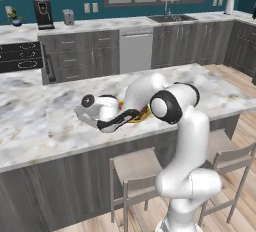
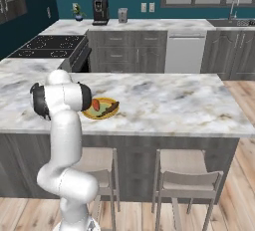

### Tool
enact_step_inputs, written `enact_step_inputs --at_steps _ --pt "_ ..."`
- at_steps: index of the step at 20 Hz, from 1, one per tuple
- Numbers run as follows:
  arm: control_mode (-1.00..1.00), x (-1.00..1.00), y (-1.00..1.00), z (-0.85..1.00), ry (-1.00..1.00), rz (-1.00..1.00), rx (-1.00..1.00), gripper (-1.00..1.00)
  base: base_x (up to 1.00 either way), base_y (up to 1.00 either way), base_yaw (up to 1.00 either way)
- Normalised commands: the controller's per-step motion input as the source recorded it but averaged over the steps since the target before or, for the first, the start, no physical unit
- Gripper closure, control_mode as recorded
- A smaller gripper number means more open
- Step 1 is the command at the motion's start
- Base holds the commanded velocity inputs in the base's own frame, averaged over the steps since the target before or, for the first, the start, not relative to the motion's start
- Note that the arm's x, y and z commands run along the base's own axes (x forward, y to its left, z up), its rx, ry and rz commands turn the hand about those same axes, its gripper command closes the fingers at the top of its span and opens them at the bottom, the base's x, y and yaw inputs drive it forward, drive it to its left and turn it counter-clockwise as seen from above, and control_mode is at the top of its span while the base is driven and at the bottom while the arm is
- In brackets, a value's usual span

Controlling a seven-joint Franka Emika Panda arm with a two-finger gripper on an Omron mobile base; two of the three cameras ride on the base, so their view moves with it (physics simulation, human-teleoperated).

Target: Retrieve the tupperware and aluminum foil from the cabinet and place them on the dining counter near the plate with sweet potato and fish to prepare for storing leftovers.

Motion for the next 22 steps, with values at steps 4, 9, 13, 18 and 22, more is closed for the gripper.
enact_step_inputs --at_steps 4,9,13,18,22 --pt "-1.0 0.25 -0.04 0.23 0.01 -0.22 0.01 -1.0 0.0 0.0 0.0" --pt "-1.0 -0.06 -0.25 0.99 -0.03 -0.24 0.02 -1.0 0.0 0.0 0.0" --pt "-1.0 -0.41 -0.55 0.99 -0.03 -0.25 0.06 -1.0 0.0 0.0 0.0" --pt "-1.0 -0.76 -0.93 0.86 -0.07 -0.25 0.16 -1.0 0.0 0.0 0.0" --pt "-1.0 -0.8 -0.98 1.0 -0.23 -0.13 0.21 -1.0 0.0 0.0 0.0"
